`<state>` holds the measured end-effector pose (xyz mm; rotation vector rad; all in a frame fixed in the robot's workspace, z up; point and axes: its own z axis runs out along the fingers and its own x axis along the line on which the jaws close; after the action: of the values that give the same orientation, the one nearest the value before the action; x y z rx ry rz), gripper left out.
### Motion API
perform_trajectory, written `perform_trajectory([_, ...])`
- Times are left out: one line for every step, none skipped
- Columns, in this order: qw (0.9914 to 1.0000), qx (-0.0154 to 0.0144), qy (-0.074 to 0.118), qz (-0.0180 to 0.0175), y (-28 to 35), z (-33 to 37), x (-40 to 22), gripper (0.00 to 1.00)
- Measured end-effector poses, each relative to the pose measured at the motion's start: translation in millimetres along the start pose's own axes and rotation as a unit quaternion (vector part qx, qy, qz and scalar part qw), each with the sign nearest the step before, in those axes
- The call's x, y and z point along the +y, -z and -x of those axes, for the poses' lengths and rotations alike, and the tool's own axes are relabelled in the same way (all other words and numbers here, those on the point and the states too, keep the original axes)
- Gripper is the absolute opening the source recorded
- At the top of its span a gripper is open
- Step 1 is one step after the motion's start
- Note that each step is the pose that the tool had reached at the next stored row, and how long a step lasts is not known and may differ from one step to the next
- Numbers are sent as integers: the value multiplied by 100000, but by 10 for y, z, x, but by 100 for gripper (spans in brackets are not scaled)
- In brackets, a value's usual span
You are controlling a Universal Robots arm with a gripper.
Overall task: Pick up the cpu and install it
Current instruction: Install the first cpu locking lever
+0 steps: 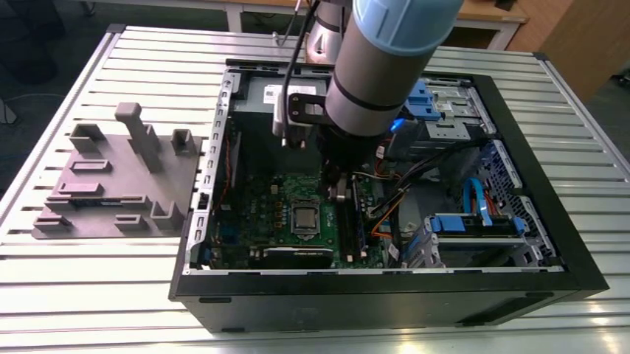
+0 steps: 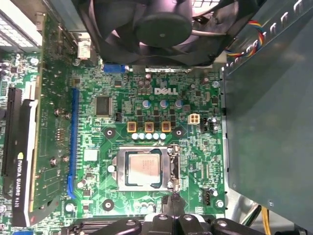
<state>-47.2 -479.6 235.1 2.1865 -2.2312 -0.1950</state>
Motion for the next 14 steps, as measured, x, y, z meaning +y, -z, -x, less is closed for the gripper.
perform_trajectory([100000,94,44,4,0,-7,-1,10])
perform_trajectory([100000,172,113,9,0,-14,-1,10])
perform_trajectory([99999,218,248,19,-1,-20,-1,10])
perform_trajectory([99999,256,394,26,-2,-27,-1,10])
perform_trajectory([99998,309,514,36,-1,-34,-1,10])
perform_trajectory([99997,368,619,43,-2,-42,-2,10])
perform_trajectory([99996,439,721,49,-1,-49,-2,10])
perform_trajectory([99995,538,821,56,-1,-56,-2,10])
perform_trajectory([99994,642,907,64,0,-62,-2,10])
perform_trajectory([99992,743,1005,71,0,-68,-2,10])
perform_trajectory([99990,839,1109,77,0,-73,-2,10])
perform_trajectory([99988,927,1222,85,0,-78,-2,10])
perform_trajectory([99986,1010,1338,93,0,-83,-2,10])
perform_trajectory([99984,1066,1434,102,0,-89,-3,10])
